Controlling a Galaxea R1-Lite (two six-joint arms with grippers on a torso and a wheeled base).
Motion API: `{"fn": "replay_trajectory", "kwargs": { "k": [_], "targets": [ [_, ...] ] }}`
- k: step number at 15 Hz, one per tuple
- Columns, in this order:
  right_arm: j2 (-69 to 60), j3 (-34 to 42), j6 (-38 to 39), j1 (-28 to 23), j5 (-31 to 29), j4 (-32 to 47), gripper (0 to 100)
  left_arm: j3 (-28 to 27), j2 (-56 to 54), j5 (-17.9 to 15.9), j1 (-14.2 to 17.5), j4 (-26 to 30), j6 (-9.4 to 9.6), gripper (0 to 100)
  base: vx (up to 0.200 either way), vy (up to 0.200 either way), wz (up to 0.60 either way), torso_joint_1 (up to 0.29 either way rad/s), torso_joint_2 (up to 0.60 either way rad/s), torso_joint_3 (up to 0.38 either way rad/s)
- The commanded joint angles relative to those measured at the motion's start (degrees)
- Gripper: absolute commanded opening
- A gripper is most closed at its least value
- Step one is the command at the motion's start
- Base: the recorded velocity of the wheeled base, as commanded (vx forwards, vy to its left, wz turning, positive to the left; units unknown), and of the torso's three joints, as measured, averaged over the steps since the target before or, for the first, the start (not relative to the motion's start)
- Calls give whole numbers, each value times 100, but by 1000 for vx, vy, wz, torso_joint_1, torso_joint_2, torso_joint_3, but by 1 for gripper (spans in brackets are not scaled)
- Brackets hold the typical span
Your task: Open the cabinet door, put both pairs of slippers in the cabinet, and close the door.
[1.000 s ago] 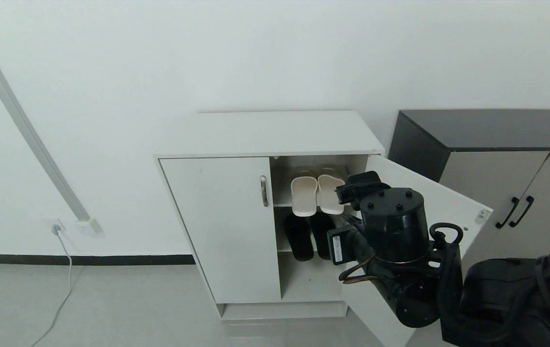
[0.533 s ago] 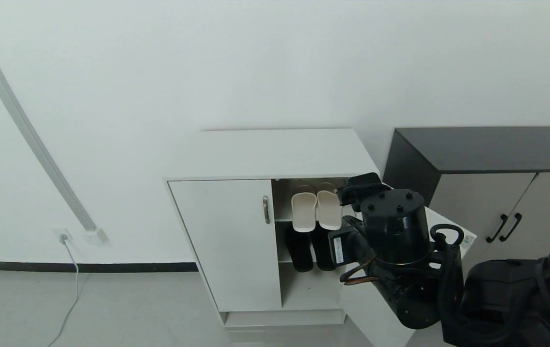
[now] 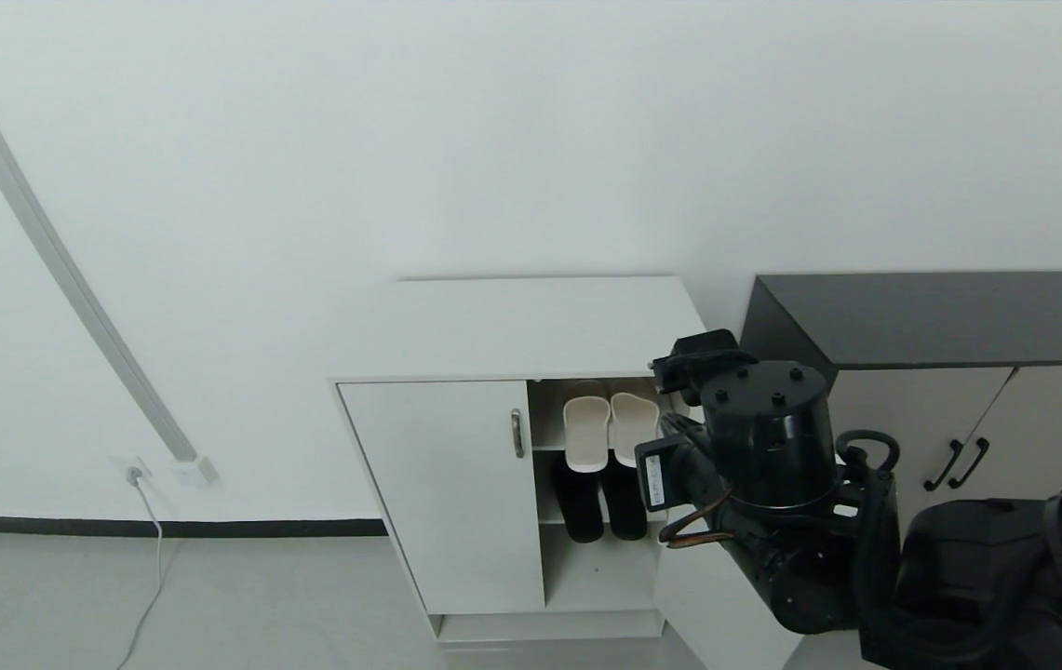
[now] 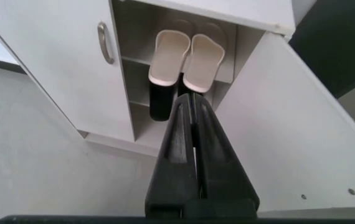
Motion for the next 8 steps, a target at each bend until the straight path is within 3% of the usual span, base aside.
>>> {"fn": "replay_trajectory", "kwargs": {
  "k": [1, 6, 8],
  "targets": [
    [-21, 41, 0, 1, 2, 6, 0, -1, -1, -14, 1, -1, 0, 0, 0, 0, 0, 188, -378, -193],
    [-21, 173, -132, -8, 2, -56, 0, -1, -1, -14, 1, -1, 0, 0, 0, 0, 0, 172, -360, -193],
    [-21, 226, -158, -8, 2, -170, 0, -1, -1, -5, 1, -1, 0, 0, 0, 0, 0, 44, -73, -46]
  ]
}}
